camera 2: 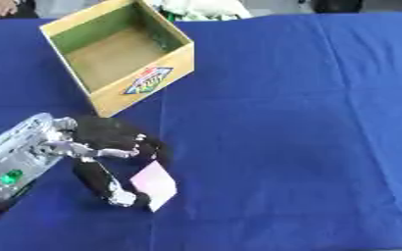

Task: Pick up objects on the table and place them in the box.

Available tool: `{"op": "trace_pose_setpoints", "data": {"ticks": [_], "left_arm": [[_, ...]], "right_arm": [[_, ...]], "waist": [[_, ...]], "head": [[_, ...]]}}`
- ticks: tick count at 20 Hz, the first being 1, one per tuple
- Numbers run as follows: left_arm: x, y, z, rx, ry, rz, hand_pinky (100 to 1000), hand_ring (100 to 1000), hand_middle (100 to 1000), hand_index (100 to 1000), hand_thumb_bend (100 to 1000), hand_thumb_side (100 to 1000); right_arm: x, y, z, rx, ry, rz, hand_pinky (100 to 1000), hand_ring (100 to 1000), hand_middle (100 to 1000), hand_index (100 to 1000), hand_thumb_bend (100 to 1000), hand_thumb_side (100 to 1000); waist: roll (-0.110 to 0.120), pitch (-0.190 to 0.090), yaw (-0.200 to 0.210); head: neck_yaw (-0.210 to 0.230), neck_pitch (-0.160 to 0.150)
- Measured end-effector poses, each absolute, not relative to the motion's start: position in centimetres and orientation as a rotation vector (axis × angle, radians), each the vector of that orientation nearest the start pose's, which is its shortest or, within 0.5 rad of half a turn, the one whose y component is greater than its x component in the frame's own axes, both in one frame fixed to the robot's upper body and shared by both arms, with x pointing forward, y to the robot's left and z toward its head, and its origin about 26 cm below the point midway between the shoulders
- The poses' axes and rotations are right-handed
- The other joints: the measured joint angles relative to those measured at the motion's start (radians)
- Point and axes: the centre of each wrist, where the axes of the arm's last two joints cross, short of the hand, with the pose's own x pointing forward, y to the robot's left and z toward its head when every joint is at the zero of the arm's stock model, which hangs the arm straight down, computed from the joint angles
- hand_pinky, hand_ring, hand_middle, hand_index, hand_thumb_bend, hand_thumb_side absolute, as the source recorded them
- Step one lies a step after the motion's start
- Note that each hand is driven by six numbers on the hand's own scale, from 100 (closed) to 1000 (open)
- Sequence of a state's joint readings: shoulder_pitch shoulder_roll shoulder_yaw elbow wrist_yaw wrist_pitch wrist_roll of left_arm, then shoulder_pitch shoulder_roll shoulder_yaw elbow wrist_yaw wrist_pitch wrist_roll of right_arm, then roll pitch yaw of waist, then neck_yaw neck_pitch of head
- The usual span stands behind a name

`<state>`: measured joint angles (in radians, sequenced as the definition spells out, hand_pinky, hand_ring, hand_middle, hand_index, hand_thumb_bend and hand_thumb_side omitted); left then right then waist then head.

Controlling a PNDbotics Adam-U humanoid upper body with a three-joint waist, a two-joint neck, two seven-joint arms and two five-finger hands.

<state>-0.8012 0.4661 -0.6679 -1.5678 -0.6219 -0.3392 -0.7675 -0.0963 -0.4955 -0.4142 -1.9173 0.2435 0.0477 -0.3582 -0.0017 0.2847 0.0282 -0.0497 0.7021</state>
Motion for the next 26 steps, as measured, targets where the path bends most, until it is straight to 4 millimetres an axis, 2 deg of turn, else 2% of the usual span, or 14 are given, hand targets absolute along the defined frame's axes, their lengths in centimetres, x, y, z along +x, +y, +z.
{"op": "trace_pose_setpoints", "data": {"ticks": [3,5,6,10,13,18,22,26], "left_arm": [[36.3,12.3,19.0,-0.341,1.742,2.884,695,797,815,898,246,748],[36.0,12.2,19.2,-0.340,1.745,2.871,684,786,790,887,208,730],[35.9,12.1,19.3,-0.334,1.749,2.865,664,768,762,874,159,715],[35.4,11.9,19.7,-0.292,1.775,2.832,604,718,709,840,100,684],[35.0,11.9,20.1,-0.267,1.787,2.820,537,652,664,808,100,641],[34.8,11.9,20.3,-0.233,1.799,2.823,388,515,585,739,100,516],[34.7,11.9,20.4,-0.207,1.807,2.832,338,477,562,715,100,473],[34.7,11.9,20.4,-0.195,1.809,2.838,273,423,498,654,100,374]], "right_arm": [[25.9,-40.9,19.2,-1.194,-2.000,-0.050,530,814,680,792,235,1000],[25.9,-40.9,19.2,-1.194,-1.998,-0.054,530,815,679,792,236,1000],[25.9,-41.0,19.2,-1.194,-1.998,-0.055,530,815,678,792,237,1000],[25.9,-41.0,19.2,-1.195,-1.995,-0.057,529,815,677,792,242,1000],[25.9,-41.0,19.2,-1.195,-1.992,-0.059,531,816,678,794,240,1000],[25.9,-41.0,19.2,-1.194,-1.991,-0.059,534,817,678,795,237,1000],[25.9,-41.0,19.2,-1.193,-1.991,-0.057,534,815,677,795,236,1000],[25.9,-41.0,19.2,-1.192,-1.992,-0.058,534,815,675,795,236,1000]], "waist": [[0.000,0.000,0.000],[0.000,0.000,0.000],[0.000,0.001,0.000],[0.000,0.004,0.000],[0.000,0.004,0.000],[0.000,0.004,-0.001],[0.000,0.004,-0.001],[0.000,0.004,-0.002]], "head": [[0.000,0.000],[0.000,0.000],[0.000,0.000],[0.000,0.000],[0.000,0.000],[0.000,0.000],[0.000,0.000],[0.000,0.000]]}}
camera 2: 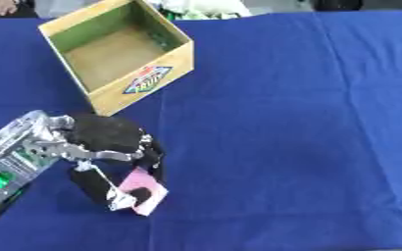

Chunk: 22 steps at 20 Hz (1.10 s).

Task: Pick up objects on the table and place them in the box.

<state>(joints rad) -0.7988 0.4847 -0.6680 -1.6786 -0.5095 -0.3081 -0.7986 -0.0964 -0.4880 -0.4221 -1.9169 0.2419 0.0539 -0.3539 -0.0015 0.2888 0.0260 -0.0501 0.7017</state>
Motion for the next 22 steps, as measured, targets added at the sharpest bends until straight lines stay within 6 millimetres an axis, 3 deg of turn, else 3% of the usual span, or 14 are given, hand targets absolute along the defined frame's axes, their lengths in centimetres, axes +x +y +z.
{"op": "trace_pose_setpoints", "data": {"ticks": [4,9,22], "left_arm": [[34.7,11.9,20.5,-0.191,1.815,2.836,219,377,458,602,100,229],[34.7,12.0,20.7,-0.203,1.833,2.804,125,309,396,529,100,253],[34.5,12.2,21.5,-0.216,1.894,2.693,100,263,361,495,100,259]], "right_arm": [[25.8,-41.1,19.2,-1.191,-1.992,-0.063,534,814,674,795,240,1000],[25.9,-41.1,19.0,-1.187,-1.989,-0.068,534,814,672,795,241,1000],[25.9,-41.2,19.0,-1.186,-1.986,-0.071,535,814,671,796,242,1000]], "waist": [[0.000,0.000,-0.001],[0.000,0.000,-0.001],[-0.001,0.000,0.003]], "head": [[0.000,0.000],[0.000,0.000],[0.000,0.000]]}}
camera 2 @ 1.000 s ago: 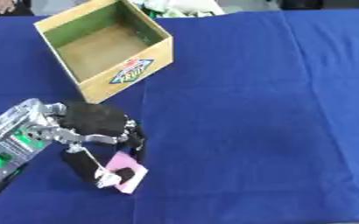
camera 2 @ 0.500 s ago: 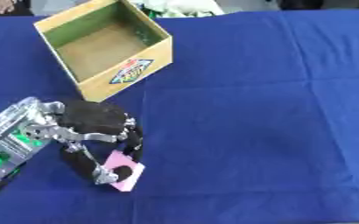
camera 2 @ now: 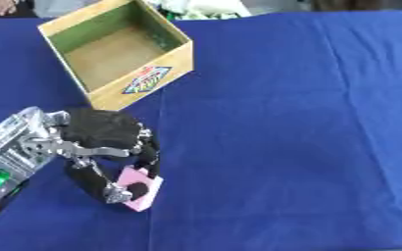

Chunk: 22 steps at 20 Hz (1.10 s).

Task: Pick up objects on the table and place them in the box.

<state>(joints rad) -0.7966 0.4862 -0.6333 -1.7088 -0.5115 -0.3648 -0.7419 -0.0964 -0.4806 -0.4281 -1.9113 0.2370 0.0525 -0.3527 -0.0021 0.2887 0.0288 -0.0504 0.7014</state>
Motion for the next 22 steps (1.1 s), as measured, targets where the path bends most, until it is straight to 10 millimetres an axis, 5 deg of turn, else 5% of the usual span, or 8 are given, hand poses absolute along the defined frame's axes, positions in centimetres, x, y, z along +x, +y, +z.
{"op": "trace_pose_setpoints", "data": {"ticks": [14,22], "left_arm": [[32.0,14.8,28.6,-0.385,2.050,2.466,100,238,345,480,100,243],[33.8,17.6,33.7,-0.703,2.202,2.230,100,219,328,462,100,179]], "right_arm": [[25.9,-41.2,19.1,-1.188,-1.989,-0.075,535,815,671,796,243,1000],[26.1,-41.1,19.5,-1.186,-2.004,-0.081,536,814,671,795,245,1000]], "waist": [[0.000,-0.002,0.007],[0.000,0.013,-0.006]], "head": [[-0.004,-0.018],[0.003,-0.044]]}}
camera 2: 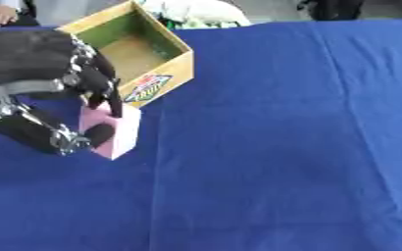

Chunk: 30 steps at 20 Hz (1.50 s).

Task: Pick up objects on the table and place them in the box.

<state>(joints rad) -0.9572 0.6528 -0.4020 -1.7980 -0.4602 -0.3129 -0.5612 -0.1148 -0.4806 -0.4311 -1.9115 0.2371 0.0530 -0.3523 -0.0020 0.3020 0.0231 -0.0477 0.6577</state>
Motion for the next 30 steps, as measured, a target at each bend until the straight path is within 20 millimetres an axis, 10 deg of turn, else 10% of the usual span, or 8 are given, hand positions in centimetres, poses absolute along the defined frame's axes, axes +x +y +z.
{"op": "trace_pose_setpoints", "data": {"ticks": [14,30], "left_arm": [[43.2,21.9,36.2,-1.141,2.396,2.038,100,211,323,459,100,207],[48.8,24.6,31.1,-1.386,2.473,2.040,165,330,425,544,100,220]], "right_arm": [[26.3,-40.9,19.9,-1.183,-2.023,-0.088,534,814,670,796,252,1000],[26.7,-40.8,20.3,-1.151,-2.054,-0.109,530,814,666,796,260,1000]], "waist": [[0.004,0.047,-0.028],[0.000,0.096,-0.057]], "head": [[0.031,-0.046],[0.050,-0.087]]}}
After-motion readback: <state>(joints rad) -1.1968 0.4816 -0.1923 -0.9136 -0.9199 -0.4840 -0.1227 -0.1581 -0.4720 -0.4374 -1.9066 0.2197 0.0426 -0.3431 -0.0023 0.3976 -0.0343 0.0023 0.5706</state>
